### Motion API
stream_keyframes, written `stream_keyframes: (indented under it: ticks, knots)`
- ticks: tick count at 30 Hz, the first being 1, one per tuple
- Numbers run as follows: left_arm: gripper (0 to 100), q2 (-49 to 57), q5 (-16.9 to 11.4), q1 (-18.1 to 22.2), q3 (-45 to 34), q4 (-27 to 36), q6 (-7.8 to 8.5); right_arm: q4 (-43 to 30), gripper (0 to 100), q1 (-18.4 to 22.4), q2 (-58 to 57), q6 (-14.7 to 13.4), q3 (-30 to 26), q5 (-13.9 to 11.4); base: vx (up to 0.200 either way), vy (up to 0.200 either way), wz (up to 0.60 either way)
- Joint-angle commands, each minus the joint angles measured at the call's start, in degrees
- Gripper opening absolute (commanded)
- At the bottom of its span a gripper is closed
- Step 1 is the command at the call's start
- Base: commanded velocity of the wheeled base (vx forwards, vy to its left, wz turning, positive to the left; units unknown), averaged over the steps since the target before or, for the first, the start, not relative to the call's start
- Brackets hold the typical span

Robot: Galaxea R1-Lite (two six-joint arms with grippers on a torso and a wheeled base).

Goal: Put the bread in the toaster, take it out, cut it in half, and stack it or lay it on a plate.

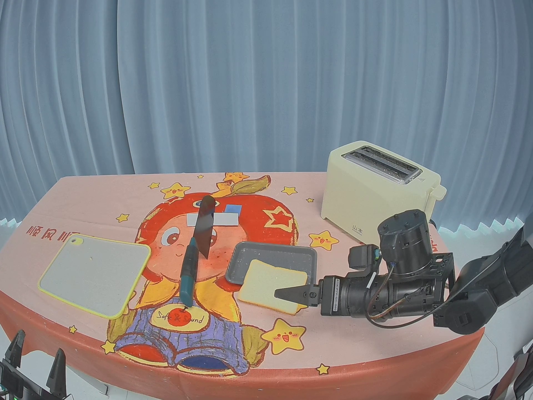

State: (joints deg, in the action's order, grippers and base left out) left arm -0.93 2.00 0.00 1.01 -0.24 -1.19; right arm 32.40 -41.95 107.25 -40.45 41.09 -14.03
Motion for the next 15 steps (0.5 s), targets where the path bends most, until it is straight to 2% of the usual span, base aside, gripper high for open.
stream_keyframes:
  ticks: [1,15]
  knots:
    - [100,0.3,0.0,0.0,-1.0,0.0,-0.04,0.0,100,-0.2,0.6,-0.1,1.0,0.0,0.0,0.0,0.0]
    - [100,0.3,-0.1,0.0,-1.0,0.0,-0.04,0.0,100,-0.5,4.3,-0.1,4.3,0.4,0.0,0.0,0.0]
